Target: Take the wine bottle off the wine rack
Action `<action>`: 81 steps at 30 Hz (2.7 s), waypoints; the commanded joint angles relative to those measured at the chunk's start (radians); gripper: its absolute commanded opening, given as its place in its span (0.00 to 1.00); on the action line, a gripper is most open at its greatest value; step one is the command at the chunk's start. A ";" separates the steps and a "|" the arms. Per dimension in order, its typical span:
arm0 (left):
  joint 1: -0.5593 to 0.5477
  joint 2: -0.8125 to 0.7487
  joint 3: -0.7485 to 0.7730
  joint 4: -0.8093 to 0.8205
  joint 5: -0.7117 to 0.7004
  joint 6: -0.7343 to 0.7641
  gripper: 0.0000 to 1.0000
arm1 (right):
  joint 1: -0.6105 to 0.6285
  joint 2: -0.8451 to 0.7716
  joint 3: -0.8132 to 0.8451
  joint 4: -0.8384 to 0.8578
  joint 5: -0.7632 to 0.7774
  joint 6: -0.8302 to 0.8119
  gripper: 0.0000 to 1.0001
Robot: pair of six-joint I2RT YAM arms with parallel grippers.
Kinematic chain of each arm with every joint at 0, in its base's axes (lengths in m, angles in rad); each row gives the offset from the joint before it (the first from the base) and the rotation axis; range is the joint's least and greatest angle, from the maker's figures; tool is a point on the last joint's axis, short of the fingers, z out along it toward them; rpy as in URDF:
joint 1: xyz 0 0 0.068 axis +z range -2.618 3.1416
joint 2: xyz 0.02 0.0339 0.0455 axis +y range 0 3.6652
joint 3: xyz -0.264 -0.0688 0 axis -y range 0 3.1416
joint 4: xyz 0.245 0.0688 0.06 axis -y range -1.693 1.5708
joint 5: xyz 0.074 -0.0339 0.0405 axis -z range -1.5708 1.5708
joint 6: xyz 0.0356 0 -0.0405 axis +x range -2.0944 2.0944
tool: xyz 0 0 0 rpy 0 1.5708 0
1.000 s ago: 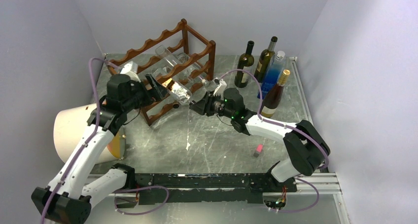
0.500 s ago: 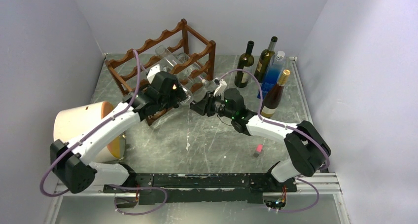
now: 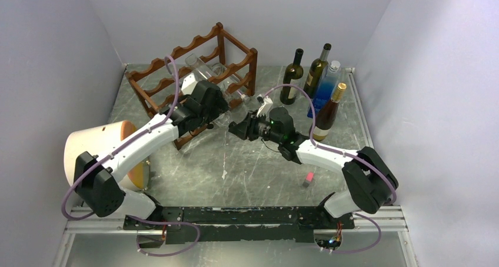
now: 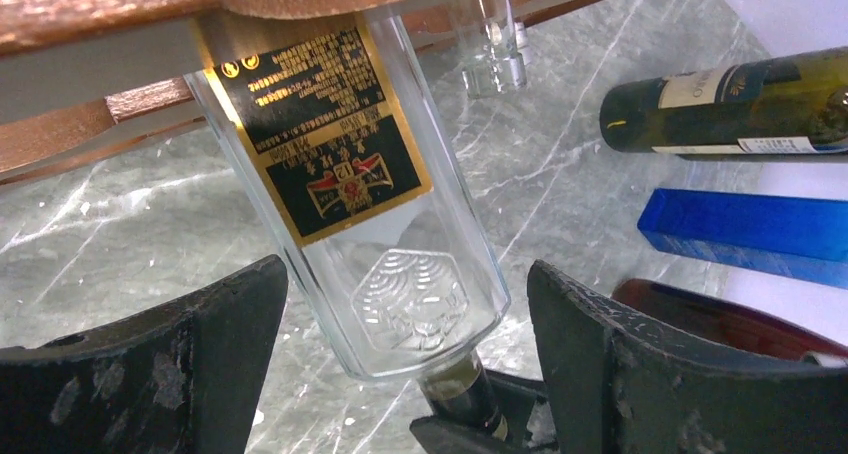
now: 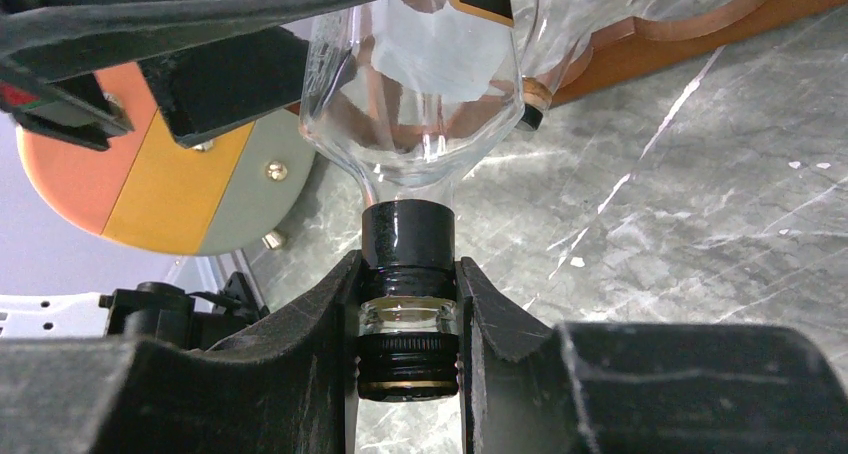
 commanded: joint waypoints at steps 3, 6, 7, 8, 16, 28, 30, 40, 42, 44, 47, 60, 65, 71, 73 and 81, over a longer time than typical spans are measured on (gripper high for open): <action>-0.002 0.068 0.049 0.049 -0.069 -0.050 0.93 | 0.002 -0.040 -0.013 0.009 -0.025 -0.019 0.00; -0.002 0.101 0.069 0.050 -0.096 -0.042 0.93 | 0.001 -0.044 -0.016 0.003 -0.029 -0.021 0.00; -0.001 0.113 0.077 0.048 -0.101 -0.038 0.93 | 0.001 -0.047 -0.018 -0.004 -0.029 -0.023 0.00; -0.001 0.122 0.081 0.047 -0.105 -0.036 0.93 | 0.001 -0.049 -0.019 -0.007 -0.029 -0.025 0.00; -0.001 0.152 0.079 0.054 -0.119 -0.038 0.92 | 0.004 -0.053 -0.008 -0.037 -0.027 -0.051 0.00; 0.000 0.064 0.013 0.136 -0.056 -0.062 0.22 | 0.036 -0.097 0.039 -0.151 -0.013 -0.094 0.02; -0.001 0.052 0.016 0.132 -0.042 -0.066 0.15 | 0.037 -0.109 0.040 -0.175 -0.005 -0.098 0.10; -0.002 -0.033 -0.014 0.146 0.088 -0.038 0.07 | 0.035 -0.277 0.050 -0.367 0.049 -0.178 0.79; -0.002 -0.069 -0.035 0.160 0.123 -0.029 0.07 | 0.036 -0.327 0.055 -0.429 0.076 -0.218 0.87; -0.002 -0.096 -0.052 0.167 0.160 -0.016 0.07 | 0.034 -0.376 0.059 -0.480 0.105 -0.253 0.90; -0.003 -0.137 -0.076 0.157 0.205 -0.003 0.07 | 0.034 -0.441 0.057 -0.530 0.133 -0.304 0.92; -0.002 -0.365 -0.195 0.116 0.404 0.068 0.07 | 0.089 -0.476 0.034 -0.394 0.024 -0.589 0.93; -0.001 -0.390 -0.198 0.078 0.504 0.099 0.07 | 0.255 -0.424 0.083 -0.399 0.076 -0.852 0.92; -0.001 -0.399 -0.229 0.077 0.572 0.100 0.07 | 0.451 -0.355 0.150 -0.493 0.038 -1.169 0.91; -0.001 -0.395 -0.227 0.071 0.582 0.093 0.07 | 0.527 -0.335 0.169 -0.499 0.098 -1.277 0.91; 0.000 -0.373 -0.231 0.039 0.618 0.068 0.07 | 0.629 -0.158 0.333 -0.527 0.250 -1.507 0.82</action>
